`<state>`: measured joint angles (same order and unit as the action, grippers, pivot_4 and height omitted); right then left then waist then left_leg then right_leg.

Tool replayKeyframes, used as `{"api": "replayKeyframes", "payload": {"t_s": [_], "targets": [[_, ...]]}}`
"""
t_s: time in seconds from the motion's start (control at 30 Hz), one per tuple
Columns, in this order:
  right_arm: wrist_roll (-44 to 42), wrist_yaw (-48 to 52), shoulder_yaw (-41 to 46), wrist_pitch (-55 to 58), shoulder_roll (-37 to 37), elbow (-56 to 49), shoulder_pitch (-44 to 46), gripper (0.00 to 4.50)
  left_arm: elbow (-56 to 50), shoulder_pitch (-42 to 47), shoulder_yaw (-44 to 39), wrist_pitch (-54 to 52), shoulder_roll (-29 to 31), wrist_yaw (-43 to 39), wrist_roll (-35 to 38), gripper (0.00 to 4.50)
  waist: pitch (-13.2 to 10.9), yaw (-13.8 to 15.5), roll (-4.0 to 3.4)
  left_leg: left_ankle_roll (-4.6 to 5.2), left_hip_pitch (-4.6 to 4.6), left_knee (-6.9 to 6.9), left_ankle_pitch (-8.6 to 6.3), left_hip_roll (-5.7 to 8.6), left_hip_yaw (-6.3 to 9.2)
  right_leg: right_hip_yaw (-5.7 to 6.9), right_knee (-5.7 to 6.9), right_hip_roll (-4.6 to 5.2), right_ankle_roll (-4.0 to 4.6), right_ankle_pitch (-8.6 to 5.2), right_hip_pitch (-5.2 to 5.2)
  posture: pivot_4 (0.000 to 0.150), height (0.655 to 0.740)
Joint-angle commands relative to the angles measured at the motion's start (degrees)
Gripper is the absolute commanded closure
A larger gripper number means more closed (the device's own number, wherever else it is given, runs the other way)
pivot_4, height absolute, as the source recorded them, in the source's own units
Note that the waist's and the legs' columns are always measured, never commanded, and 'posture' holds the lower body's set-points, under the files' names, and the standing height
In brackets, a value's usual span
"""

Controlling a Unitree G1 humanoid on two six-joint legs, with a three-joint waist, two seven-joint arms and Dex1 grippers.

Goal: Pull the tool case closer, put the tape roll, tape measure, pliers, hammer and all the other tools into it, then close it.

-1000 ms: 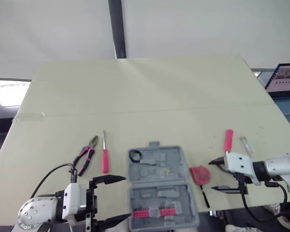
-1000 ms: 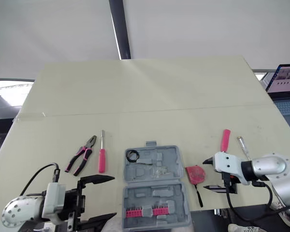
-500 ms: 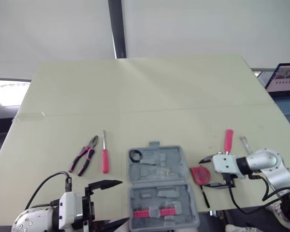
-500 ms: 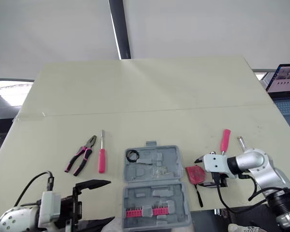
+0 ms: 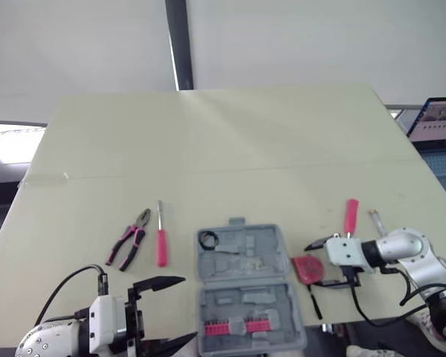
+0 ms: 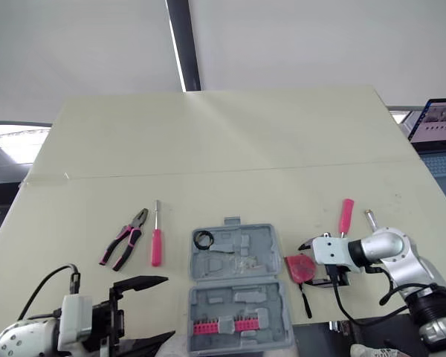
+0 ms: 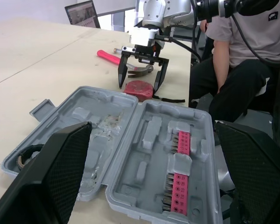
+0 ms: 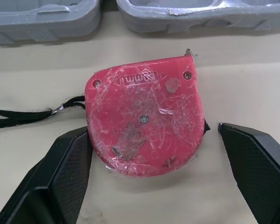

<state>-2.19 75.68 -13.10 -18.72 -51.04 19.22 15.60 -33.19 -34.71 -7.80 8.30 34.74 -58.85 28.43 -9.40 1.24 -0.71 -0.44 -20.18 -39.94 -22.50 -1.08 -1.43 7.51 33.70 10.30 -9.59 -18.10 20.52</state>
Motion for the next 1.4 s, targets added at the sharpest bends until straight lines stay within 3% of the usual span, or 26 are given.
{"api": "replayKeyframes", "payload": {"t_s": [0.03, 0.2, 0.43, 0.67, 0.83, 1.03, 1.4], "targets": [[-1.61, 1.12, 0.65, -0.42, 0.34, -1.52, -0.64, 0.08, -1.95, 0.07, -0.07, 0.21, 0.4, 0.35, 0.12, 0.0, 0.0, 0.05, 0.0, 0.0, 0.0, 0.0, 0.0, 0.0, 0.0, 0.0, 0.0, 0.0, 0.0, 0.0, 0.0, 0.15, 0.7373], [-2.14, 2.08, 0.52, -0.02, -0.12, -2.33, -1.1, 1.56, -2.13, 0.76, 0.32, -0.37, 0.49, 0.84, 0.26, 0.0, 0.0, 0.06, 0.0, 0.0, 0.0, 0.0, 0.0, 0.0, 0.0, 0.0, 0.0, 0.0, 0.0, 0.0, 0.0, 0.15, 0.7373], [-1.91, 0.86, 1.26, 4.99, -1.05, -5.74, -1.47, 1.56, -2.08, 1.41, 0.76, -0.97, 0.09, 1.73, -0.32, 0.0, 0.0, 0.05, -0.01, 0.0, 0.0, -0.01, 0.0, 0.0, 0.0, 0.0, 0.01, 0.0, 0.0, 0.0, 0.0, 0.15, 0.7373], [-2.22, 2.2, 1.12, 30.54, -6.43, -24.56, 3.91, 1.56, -1.21, 3.11, -0.23, -1.63, -0.71, 4.71, -0.31, 0.0, -0.03, 0.07, -0.07, 0.0, -0.02, -0.02, 0.0, 0.0, 0.01, -0.01, 0.03, 0.0, 0.0, 0.0, 0.03, 0.15, 0.7373], [2.01, 3.21, -3.96, 46.55, -8.13, -31.77, 12.28, 1.56, 0.1, 4.95, -0.59, -2.29, -0.37, 4.87, -0.13, 0.0, -0.04, 0.16, -0.07, 0.0, -0.04, -0.02, 0.0, 0.0, 0.06, 0.0, 0.03, 0.0, 0.0, 0.0, 0.04, 0.15, 0.7373], [9.38, 5.19, -16.09, 63.19, -5.57, -40.87, 23.9, 1.56, 2.2, 6.45, -0.59, -2.52, -0.44, 5.35, -1.26, 0.0, -0.07, -0.2, -0.13, -0.02, -0.07, 0.0, 0.0, 0.01, 0.09, 0.01, 0.07, 0.0, 0.01, 0.0, 0.13, 0.15, 0.7373], [18.35, 2.94, -31.86, 73.47, 1.32, -41.97, 34.05, 1.56, 3.66, 7.95, -0.36, -2.42, -0.74, 6.43, -2.38, 0.0, -0.07, -0.57, -0.13, -0.04, -0.14, -0.01, -0.01, 0.03, 0.13, 0.04, 0.11, 0.01, 0.01, 0.0, 0.18, 0.15, 0.7373]]}}
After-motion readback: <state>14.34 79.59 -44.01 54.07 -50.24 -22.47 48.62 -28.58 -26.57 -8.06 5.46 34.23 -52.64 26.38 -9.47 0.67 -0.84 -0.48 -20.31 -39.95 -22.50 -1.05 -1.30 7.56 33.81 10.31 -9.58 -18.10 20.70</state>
